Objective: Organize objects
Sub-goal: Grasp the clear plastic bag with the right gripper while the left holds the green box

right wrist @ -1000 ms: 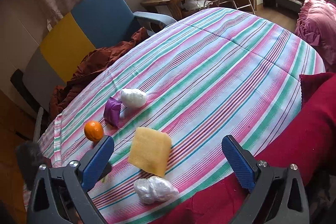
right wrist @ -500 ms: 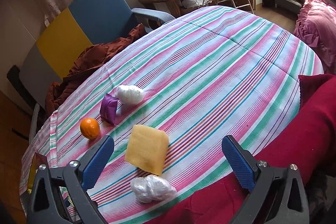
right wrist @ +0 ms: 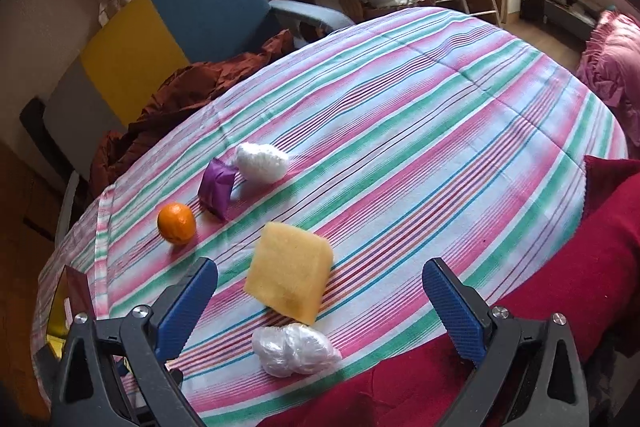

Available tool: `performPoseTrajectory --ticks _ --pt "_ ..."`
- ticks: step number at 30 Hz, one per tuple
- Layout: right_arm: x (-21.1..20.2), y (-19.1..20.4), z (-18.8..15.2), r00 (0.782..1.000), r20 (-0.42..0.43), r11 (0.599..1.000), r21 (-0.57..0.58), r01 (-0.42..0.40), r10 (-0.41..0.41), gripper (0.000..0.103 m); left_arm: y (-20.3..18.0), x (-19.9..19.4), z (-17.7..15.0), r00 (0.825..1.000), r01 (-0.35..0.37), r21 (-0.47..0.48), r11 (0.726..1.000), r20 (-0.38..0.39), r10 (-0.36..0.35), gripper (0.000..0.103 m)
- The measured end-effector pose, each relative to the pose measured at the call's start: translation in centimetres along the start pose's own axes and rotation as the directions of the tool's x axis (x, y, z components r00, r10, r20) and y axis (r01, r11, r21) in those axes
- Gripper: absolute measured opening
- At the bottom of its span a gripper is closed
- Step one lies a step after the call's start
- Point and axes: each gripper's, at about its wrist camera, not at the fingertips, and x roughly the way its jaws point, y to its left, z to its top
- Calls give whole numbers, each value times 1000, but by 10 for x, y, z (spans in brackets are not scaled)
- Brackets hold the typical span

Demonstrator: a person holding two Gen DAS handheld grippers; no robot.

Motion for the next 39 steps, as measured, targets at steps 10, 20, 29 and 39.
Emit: performPoseTrajectory --ticks 10,20,29,39 --pt "50 67 -27 930 -309 916 -395 65 -199 94 2 1 0 1000 11 -7 1000 2 -11 74" --pt "72 72 -40 871 -401 880 -470 71 -285 58 3 -2 -2 1000 13 -8 1000 8 -13 74" --pt "23 79 -51 947 -270 895 -445 38 -175 29 2 -9 -8 1000 0 1 1000 9 0 73" --pt "37 63 -43 936 -315 935 -351 41 -159 82 4 -11 -12 1000 5 -8 1000 12 -5 74"
